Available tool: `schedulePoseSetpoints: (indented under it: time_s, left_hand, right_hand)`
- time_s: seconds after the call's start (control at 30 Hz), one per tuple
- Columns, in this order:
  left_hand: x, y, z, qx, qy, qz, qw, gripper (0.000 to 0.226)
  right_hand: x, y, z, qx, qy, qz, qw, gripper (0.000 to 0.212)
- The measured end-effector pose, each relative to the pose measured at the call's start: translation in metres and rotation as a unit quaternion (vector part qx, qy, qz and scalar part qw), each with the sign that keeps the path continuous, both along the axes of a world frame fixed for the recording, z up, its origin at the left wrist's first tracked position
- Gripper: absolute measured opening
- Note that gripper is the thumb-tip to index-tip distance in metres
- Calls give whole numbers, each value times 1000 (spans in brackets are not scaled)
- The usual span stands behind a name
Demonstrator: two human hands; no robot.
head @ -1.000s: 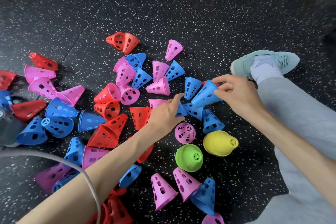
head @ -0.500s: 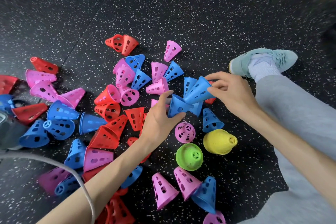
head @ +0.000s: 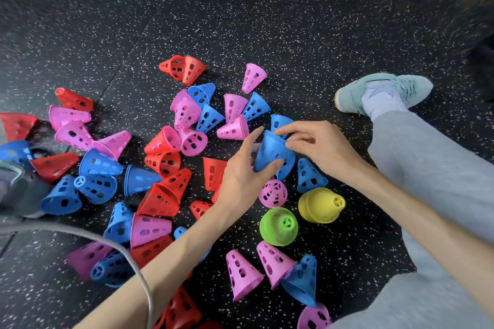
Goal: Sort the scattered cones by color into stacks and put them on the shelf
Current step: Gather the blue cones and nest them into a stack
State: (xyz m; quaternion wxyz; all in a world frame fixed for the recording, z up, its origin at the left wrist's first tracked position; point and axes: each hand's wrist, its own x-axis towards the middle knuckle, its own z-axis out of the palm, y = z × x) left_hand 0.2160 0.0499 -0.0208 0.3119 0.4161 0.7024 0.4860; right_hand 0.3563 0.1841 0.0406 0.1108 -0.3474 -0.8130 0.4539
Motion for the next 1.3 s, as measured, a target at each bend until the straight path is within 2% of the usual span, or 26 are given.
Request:
schedulePoseSetpoints:
  time_s: [0.27, 0.37, 0.47, 0.63, 0.83, 1.0, 1.13, 1.3]
  left_hand:
    - [-3, -1, -5, 5, 34, -35, 999, 65]
    - [-7, -1, -9, 0, 38, -20, 999, 62]
    - [-14, -2, -14, -11, 43, 1, 999, 61]
    - [-22, -6, -23, -25, 27, 21, 999, 62]
    - [-24, -9, -31, -43, 44, -2, 998, 63]
    - [-26, -11, -32, -42, 32, -5, 999, 63]
    - [-27, -11, -29, -46, 24, -15, 999, 63]
    - [-25, -12, -28, -48, 26, -26, 998, 64]
  right_hand:
    - [6, 6, -10, -24, 17, 28, 999, 27]
    - [8, 12, -15, -37, 22, 2, 999, 28]
    - [13, 22, -22, -29, -22, -32, 999, 32]
    - [24, 24, -43, -74, -125, 2, 989, 39]
    - [20, 16, -54, -100, -170, 69, 978, 55]
    - [18, 15, -62, -92, -224, 60, 968, 59]
    - [18, 14, -61, -78, -181, 27, 980, 47]
    - [13, 22, -45, -1, -78, -101, 992, 28]
